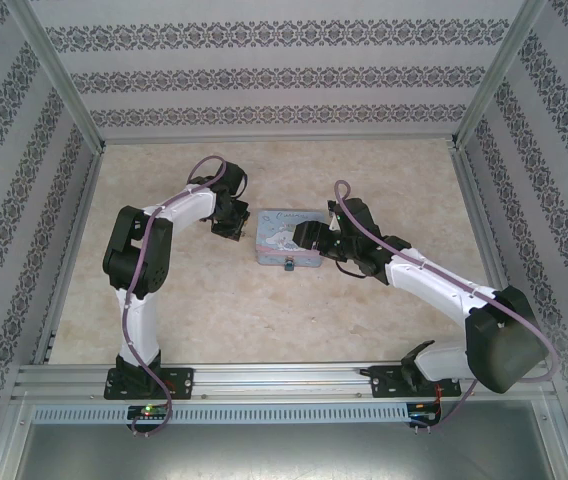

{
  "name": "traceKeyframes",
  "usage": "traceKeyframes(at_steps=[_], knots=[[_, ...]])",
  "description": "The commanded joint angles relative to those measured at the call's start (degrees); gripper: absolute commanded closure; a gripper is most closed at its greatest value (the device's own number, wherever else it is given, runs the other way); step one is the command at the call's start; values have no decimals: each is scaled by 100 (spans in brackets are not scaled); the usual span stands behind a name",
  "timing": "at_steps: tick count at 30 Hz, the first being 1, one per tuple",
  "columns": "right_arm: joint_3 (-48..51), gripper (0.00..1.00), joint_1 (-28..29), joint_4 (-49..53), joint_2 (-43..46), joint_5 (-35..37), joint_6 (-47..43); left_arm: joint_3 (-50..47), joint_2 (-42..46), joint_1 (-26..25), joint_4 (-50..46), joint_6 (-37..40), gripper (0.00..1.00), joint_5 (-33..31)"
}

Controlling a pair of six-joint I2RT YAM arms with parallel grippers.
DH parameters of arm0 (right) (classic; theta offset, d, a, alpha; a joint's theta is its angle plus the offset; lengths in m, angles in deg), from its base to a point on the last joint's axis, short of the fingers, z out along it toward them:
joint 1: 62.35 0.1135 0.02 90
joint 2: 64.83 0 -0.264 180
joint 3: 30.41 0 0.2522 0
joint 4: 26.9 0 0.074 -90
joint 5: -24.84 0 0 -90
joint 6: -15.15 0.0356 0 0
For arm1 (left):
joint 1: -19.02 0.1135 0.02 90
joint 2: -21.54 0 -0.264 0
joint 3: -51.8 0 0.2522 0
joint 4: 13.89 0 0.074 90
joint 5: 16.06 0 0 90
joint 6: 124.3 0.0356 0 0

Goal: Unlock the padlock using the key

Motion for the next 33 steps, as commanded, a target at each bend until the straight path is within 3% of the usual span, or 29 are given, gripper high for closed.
traceKeyframes(at_steps=[1,12,18,33], knots=[[86,28,-55,-113,-59,-83,71,268,-43,-35,-344,-234,67,23],[198,28,-137,-172,-42,-132,55,460,-280,-83,-429,-234,66,36],[240,28,-179,-192,-37,-142,46,634,-418,-83,-549,-257,56,-7],[221,27,-235,-258,-144,-367,-5,782,-508,-80,-410,185,47,-81]])
